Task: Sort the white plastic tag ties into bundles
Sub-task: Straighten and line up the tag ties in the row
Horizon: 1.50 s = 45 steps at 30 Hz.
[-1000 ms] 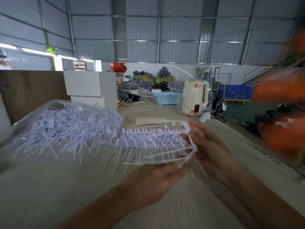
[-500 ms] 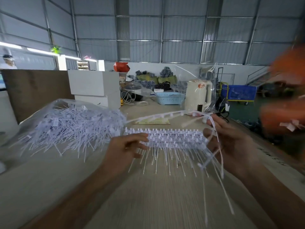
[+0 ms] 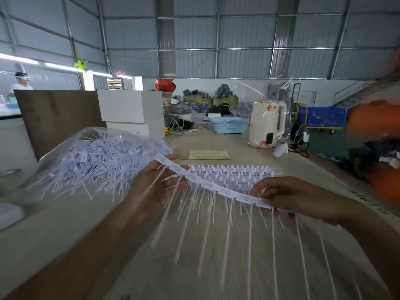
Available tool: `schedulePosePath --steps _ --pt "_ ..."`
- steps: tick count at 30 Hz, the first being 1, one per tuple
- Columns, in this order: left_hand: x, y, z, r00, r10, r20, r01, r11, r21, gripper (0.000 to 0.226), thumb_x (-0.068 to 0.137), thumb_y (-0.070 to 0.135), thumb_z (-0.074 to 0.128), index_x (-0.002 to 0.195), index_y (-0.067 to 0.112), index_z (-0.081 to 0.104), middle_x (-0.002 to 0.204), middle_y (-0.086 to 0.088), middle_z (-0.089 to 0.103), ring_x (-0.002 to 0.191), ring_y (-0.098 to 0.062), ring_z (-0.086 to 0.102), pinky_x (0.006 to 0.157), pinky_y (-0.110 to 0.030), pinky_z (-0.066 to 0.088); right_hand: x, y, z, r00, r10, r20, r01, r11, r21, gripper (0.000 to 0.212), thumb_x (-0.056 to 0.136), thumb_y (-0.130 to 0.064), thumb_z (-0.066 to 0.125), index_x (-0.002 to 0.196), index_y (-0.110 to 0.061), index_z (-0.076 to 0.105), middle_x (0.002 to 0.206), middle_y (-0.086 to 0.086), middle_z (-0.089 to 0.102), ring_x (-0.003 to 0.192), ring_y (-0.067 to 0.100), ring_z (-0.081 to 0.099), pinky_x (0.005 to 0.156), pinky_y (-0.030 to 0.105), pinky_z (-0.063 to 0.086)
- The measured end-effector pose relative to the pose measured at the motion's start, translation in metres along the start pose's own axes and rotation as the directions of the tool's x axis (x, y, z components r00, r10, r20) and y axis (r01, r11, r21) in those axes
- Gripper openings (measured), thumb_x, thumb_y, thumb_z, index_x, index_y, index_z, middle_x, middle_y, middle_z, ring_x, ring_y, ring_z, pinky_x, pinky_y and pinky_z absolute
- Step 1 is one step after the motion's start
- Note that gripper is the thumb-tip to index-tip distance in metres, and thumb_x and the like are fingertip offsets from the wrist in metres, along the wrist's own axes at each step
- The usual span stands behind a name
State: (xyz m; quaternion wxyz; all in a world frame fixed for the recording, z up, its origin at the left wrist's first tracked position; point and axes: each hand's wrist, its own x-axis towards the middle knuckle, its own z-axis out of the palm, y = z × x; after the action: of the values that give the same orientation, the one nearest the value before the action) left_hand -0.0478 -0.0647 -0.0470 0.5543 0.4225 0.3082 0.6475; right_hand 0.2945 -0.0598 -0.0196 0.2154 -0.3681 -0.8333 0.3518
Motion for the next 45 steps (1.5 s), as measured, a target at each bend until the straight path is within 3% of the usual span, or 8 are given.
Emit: schedulePosePath --steps 3,7,12,15,22,32,37,45 --pt "0.003 0.004 -0.013 0.998 -0.022 0.054 0.012 0.986 0.165 0.034 0.095 0.019 0.057 0.127 0.011 0.063 0.117 -0.027 0.068 0.068 -0.026 0.067 0.06 -0.033 0.06 0.006 0.008 0.005 0.999 0.038 -0.012 -0.039 0.997 -0.064 0.029 0.1 0.0 0.051 0.113 -0.02 0.067 0.087 0.005 0.073 0.076 0.015 0.064 0.066 0.042 0.048" --pt "0.001 0.013 -0.031 0.964 -0.237 0.119 0.194 0.935 0.296 0.043 0.097 0.046 0.054 0.128 0.019 0.062 0.118 -0.026 0.068 0.102 -0.046 0.069 0.077 -0.051 0.061 0.013 0.018 0.017 0.998 0.046 -0.052 -0.056 0.975 -0.217 0.022 0.101 -0.008 0.054 0.104 -0.024 0.068 0.085 0.004 0.07 0.077 0.028 0.064 0.07 0.046 0.05" --pt "-0.001 0.006 -0.029 0.986 -0.121 0.111 0.024 0.775 0.631 0.018 0.094 0.006 0.062 0.112 0.008 0.065 0.097 -0.025 0.074 0.086 -0.038 0.074 0.072 -0.043 0.063 0.015 0.015 0.029 0.987 -0.059 -0.148 0.003 0.936 -0.351 0.026 0.096 0.002 0.057 0.097 -0.022 0.068 0.101 -0.001 0.068 0.093 0.013 0.063 0.08 0.029 0.047" --pt "-0.005 0.002 -0.022 0.966 -0.115 0.233 -0.055 0.787 0.615 0.017 0.094 0.007 0.061 0.111 0.004 0.061 0.096 -0.022 0.075 0.089 -0.036 0.074 0.072 -0.037 0.062 0.032 0.005 0.044 0.944 -0.179 -0.276 0.071 0.93 -0.361 0.02 0.097 -0.003 0.058 0.104 -0.017 0.071 0.104 -0.003 0.068 0.094 0.007 0.063 0.082 0.025 0.049" --pt "-0.013 0.001 -0.016 0.897 -0.125 0.423 -0.191 0.755 0.627 0.02 0.096 0.011 0.062 0.113 0.003 0.054 0.104 -0.019 0.073 0.098 -0.036 0.072 0.086 -0.043 0.06 0.091 -0.029 0.098 0.973 -0.22 -0.076 0.182 0.924 -0.336 0.024 0.101 -0.032 0.055 0.111 -0.015 0.069 0.097 0.004 0.072 0.086 0.016 0.068 0.079 0.037 0.055" --pt "-0.008 -0.008 -0.014 0.933 -0.037 0.359 -0.281 0.551 0.786 0.007 0.101 0.018 0.057 0.1 0.011 0.058 0.076 -0.009 0.072 0.062 -0.026 0.072 0.055 -0.035 0.058 0.097 -0.004 0.139 0.873 -0.329 -0.359 0.18 0.903 -0.39 0.018 0.1 -0.037 0.054 0.101 -0.024 0.066 0.077 -0.01 0.061 0.062 0.002 0.055 0.055 0.025 0.042" --pt "-0.006 -0.017 -0.007 0.93 0.08 0.359 -0.36 0.395 0.846 0.008 0.103 0.018 0.051 0.099 0.022 0.056 0.061 0.008 0.065 0.047 0.0 0.054 0.051 -0.017 0.04 0.095 -0.005 0.142 0.83 -0.394 -0.395 0.179 0.859 -0.48 0.013 0.099 -0.035 0.054 0.101 -0.025 0.062 0.08 -0.015 0.05 0.064 0.004 0.046 0.054 0.022 0.031" --pt "-0.004 -0.024 -0.002 0.973 0.041 0.229 -0.22 0.485 0.846 0.024 0.1 0.006 0.047 0.101 0.029 0.051 0.052 0.01 0.058 0.046 0.001 0.046 0.049 -0.017 0.034 0.088 -0.011 0.145 0.824 -0.421 -0.379 0.166 0.82 -0.548 0.014 0.099 -0.033 0.057 0.106 -0.023 0.064 0.094 -0.004 0.064 0.085 0.013 0.056 0.066 0.031 0.043"
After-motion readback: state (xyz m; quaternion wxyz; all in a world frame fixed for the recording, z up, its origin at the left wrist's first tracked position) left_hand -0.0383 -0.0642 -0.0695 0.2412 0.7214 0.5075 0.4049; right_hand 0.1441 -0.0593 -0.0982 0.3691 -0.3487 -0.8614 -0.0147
